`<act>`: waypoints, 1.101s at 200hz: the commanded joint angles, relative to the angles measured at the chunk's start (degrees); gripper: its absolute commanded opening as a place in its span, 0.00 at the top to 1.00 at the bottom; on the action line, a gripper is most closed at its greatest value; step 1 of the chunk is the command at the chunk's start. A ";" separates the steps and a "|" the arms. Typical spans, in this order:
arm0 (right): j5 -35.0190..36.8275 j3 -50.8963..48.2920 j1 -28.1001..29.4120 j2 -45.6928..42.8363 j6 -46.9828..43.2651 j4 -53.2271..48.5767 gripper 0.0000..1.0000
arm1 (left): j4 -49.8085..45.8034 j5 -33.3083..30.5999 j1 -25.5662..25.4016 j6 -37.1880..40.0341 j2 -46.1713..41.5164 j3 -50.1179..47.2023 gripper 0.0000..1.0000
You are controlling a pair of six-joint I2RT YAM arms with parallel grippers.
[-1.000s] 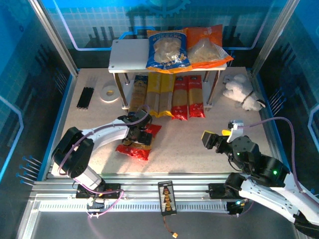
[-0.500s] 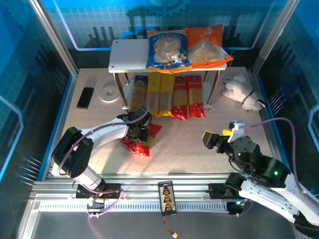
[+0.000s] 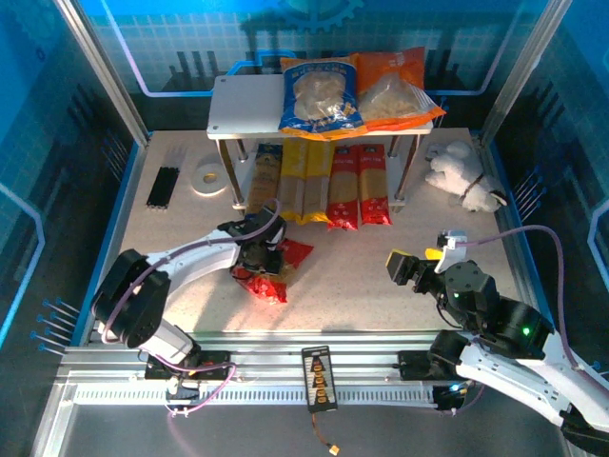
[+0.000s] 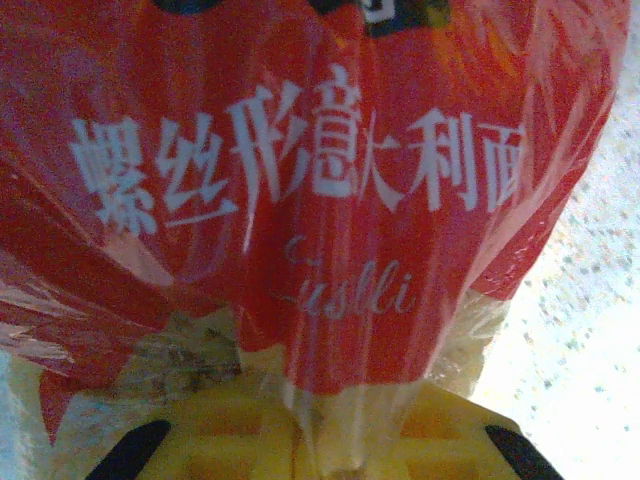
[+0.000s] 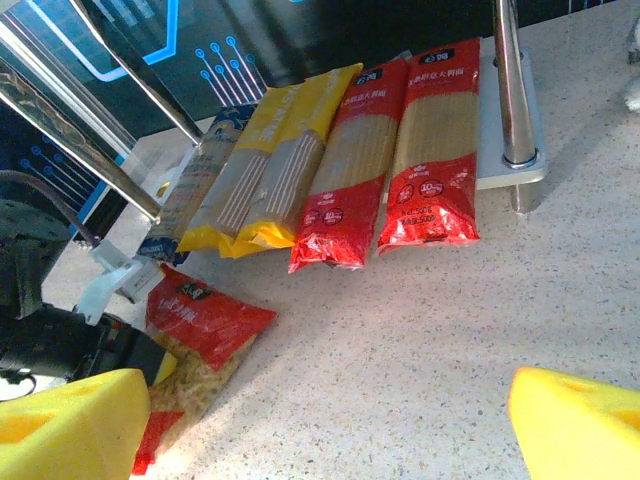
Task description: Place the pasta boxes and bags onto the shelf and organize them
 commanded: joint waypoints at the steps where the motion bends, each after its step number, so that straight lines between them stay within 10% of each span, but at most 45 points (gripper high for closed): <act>1: 1.87 -0.16 -0.64 -0.72 -0.15 -0.10 0.06 | -2.80 5.08 -0.61 -0.61 -4.38 -1.36 1.00; 145: 0.68 1.01 -0.82 4.43 -1.89 4.22 0.06 | -12.08 7.42 -0.45 -3.06 -38.26 10.69 1.00; 220: -0.75 2.52 -1.27 8.26 -3.87 6.13 0.06 | -14.77 0.18 -0.30 5.84 -32.90 36.96 1.00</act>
